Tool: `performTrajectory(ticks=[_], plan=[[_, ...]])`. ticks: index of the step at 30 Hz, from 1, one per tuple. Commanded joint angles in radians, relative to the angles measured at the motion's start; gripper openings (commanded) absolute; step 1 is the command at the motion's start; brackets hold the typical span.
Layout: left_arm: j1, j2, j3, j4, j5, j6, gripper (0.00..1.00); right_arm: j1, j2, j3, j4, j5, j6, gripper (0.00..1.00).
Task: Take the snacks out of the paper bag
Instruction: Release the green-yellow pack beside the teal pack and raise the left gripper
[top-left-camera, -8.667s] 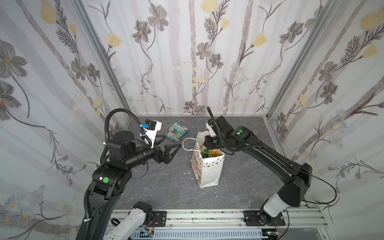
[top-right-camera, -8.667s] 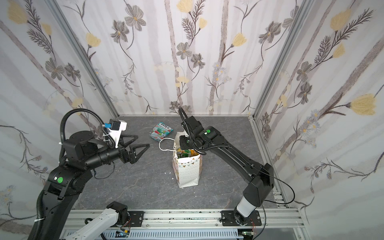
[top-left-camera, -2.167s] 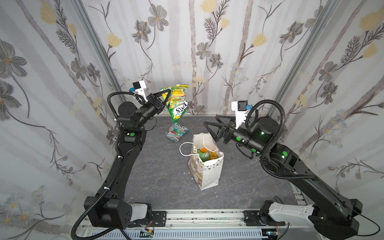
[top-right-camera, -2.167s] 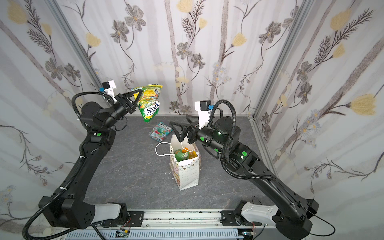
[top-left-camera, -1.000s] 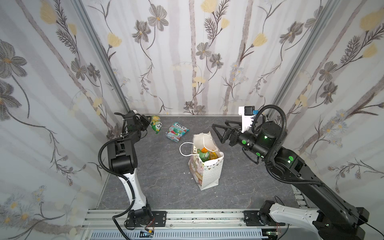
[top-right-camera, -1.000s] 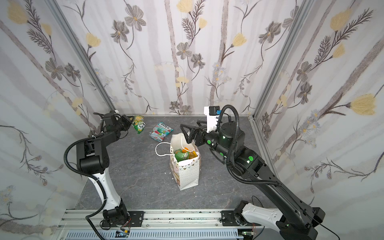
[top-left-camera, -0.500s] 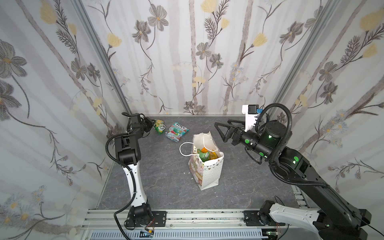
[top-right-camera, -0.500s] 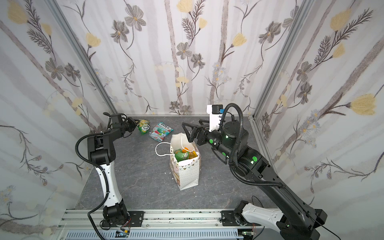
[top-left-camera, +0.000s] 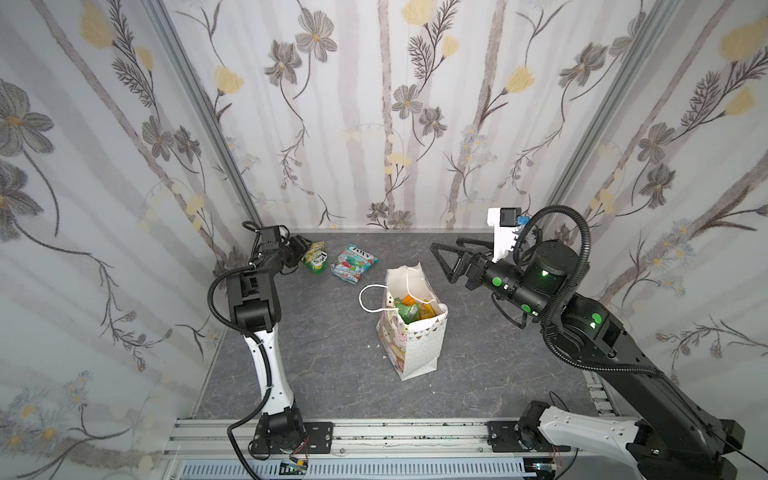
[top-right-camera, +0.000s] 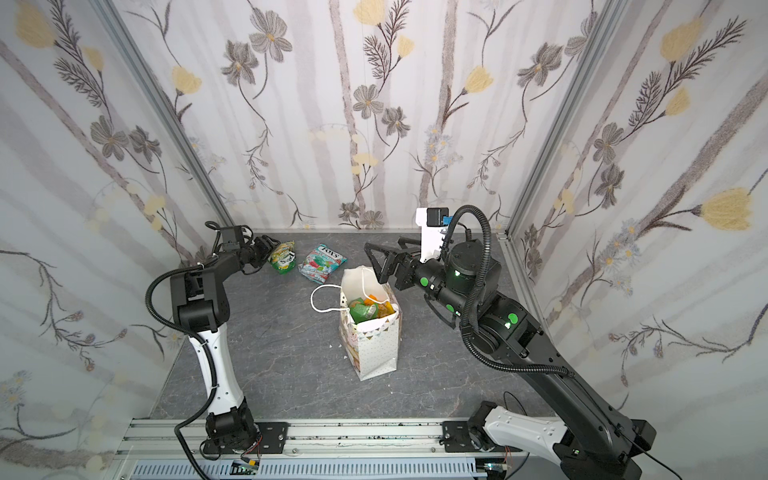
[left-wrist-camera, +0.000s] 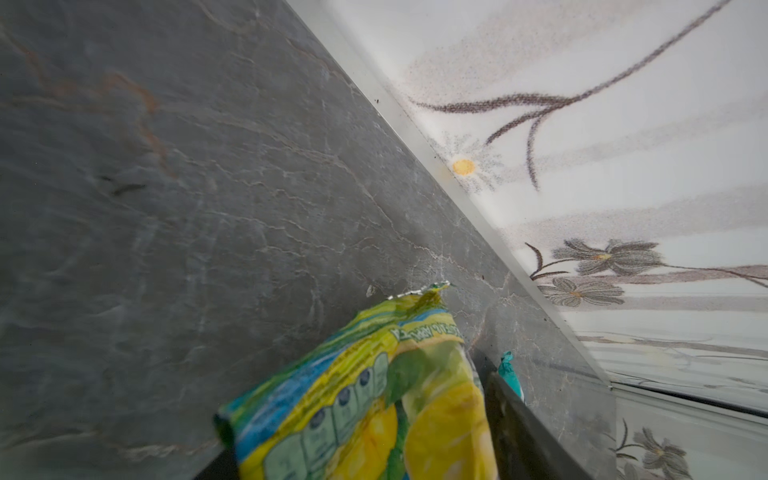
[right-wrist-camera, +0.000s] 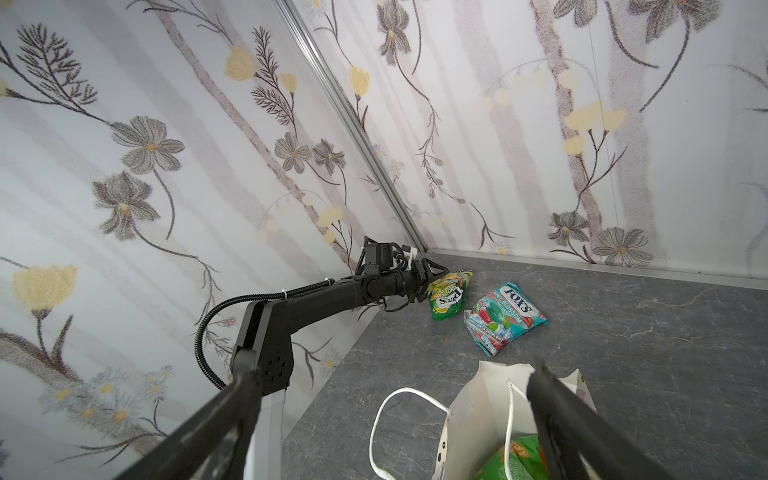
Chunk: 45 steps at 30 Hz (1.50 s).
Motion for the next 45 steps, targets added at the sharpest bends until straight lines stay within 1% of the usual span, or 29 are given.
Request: performTrajectory(ticks=[1,4,6,8,9,10,12,13,16,17,19,20,22,23,25,28,30,34,41,45], plan=[[0.0,-0.034,0.028,-0.143,-0.131,0.106,0.82,0.001,-0.002,0.007,-0.001,-0.02,0.01,0.99],[-0.001,-0.025,0.106,-0.291,-0.201,0.161,0.95,0.003,-0.01,0.008,0.003,-0.028,0.013,0.99],[-0.001,-0.012,0.15,-0.35,-0.213,0.196,0.99,0.004,-0.017,0.007,0.005,-0.028,0.015,0.99],[-0.001,-0.001,0.17,-0.363,-0.201,0.211,1.0,0.004,-0.023,0.004,0.007,-0.026,0.018,0.99],[-0.003,0.011,0.186,-0.366,-0.172,0.208,1.0,0.005,-0.026,0.002,0.009,-0.026,0.02,0.99],[-0.006,0.036,0.211,-0.367,-0.119,0.2,1.0,0.005,-0.029,0.0,0.011,-0.025,0.023,0.99],[-0.02,0.083,0.271,-0.363,0.054,0.172,1.0,0.005,-0.031,-0.003,0.012,-0.025,0.023,0.99],[-0.04,0.082,0.28,-0.346,0.097,0.164,1.0,0.007,-0.031,-0.003,0.011,-0.022,0.023,0.99],[-0.099,-0.001,0.242,-0.29,0.065,0.23,1.0,0.007,-0.027,-0.002,0.008,-0.018,0.023,0.99],[-0.108,-0.035,0.225,-0.26,0.062,0.227,0.99,0.007,-0.024,0.0,0.005,-0.018,0.023,0.99],[-0.114,-0.08,0.191,-0.19,0.054,0.18,1.0,0.007,-0.022,0.001,-0.001,-0.014,0.023,0.99],[-0.112,-0.088,0.206,-0.21,0.022,0.17,1.0,0.007,-0.022,0.0,0.002,-0.015,0.022,0.99],[-0.111,-0.075,0.28,-0.313,-0.047,0.197,1.0,0.007,-0.018,0.006,0.002,-0.021,0.02,0.99],[-0.113,-0.072,0.309,-0.352,-0.06,0.22,1.0,0.007,-0.016,0.01,0.001,-0.024,0.017,0.99],[-0.112,-0.089,0.308,-0.36,-0.053,0.243,1.0,0.007,-0.016,0.008,0.002,-0.022,0.017,0.99],[-0.113,-0.132,0.28,-0.342,-0.015,0.249,1.0,0.007,-0.014,0.002,0.008,-0.02,0.017,0.99],[-0.113,-0.173,0.257,-0.337,-0.017,0.249,1.0,0.007,-0.006,0.006,0.012,-0.029,0.017,0.99],[-0.114,-0.305,0.165,-0.288,0.011,0.226,1.0,0.007,0.014,0.017,0.004,-0.023,0.016,0.99],[-0.136,-0.653,-0.129,-0.178,0.057,0.191,1.0,0.008,0.071,0.051,-0.046,-0.017,0.008,0.99],[-0.166,-0.875,-0.286,-0.173,0.055,0.204,1.0,0.01,0.124,0.086,-0.097,-0.037,-0.002,0.95]])
